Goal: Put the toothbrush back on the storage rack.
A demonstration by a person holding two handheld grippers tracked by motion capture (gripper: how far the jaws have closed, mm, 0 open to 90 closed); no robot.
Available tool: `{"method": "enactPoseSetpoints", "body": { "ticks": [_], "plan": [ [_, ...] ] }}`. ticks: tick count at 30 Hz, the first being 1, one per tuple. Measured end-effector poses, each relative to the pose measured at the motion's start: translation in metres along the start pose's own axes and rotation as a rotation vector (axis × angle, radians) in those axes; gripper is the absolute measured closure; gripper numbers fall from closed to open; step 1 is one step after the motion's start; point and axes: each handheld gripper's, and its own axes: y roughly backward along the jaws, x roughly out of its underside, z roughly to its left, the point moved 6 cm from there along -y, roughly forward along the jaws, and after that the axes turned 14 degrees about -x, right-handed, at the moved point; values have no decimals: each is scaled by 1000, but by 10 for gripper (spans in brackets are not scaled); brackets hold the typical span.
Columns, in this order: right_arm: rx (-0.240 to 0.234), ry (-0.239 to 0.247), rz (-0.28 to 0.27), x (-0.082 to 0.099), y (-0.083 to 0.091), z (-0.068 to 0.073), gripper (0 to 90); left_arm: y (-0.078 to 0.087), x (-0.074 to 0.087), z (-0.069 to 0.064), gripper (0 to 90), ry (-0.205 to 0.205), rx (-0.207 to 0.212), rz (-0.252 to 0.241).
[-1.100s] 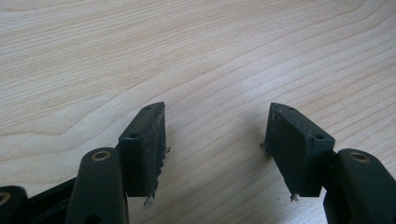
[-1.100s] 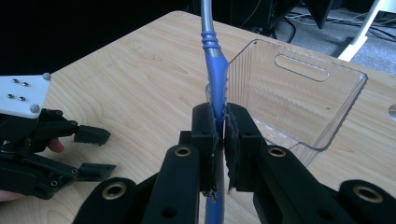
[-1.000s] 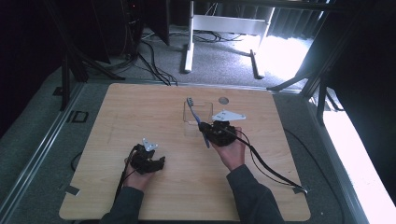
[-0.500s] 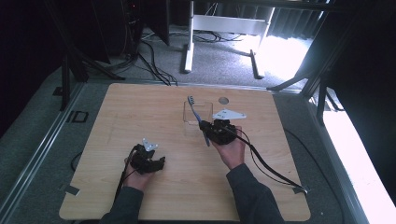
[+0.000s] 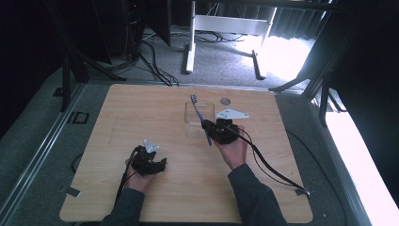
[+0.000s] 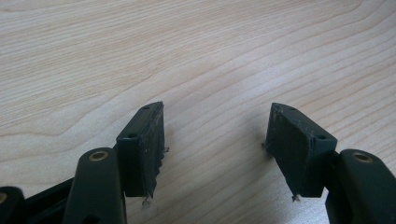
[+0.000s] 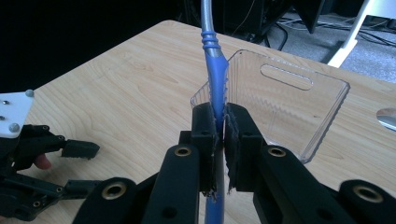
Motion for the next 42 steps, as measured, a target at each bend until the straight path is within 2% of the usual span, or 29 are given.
{"method": "enactPoseSetpoints", "body": {
  "ticks": [42],
  "plan": [
    [31, -18, -59, -12, 2, -15, 827, 0, 0, -1, 366, -1, 0, -4]
  ]
}}
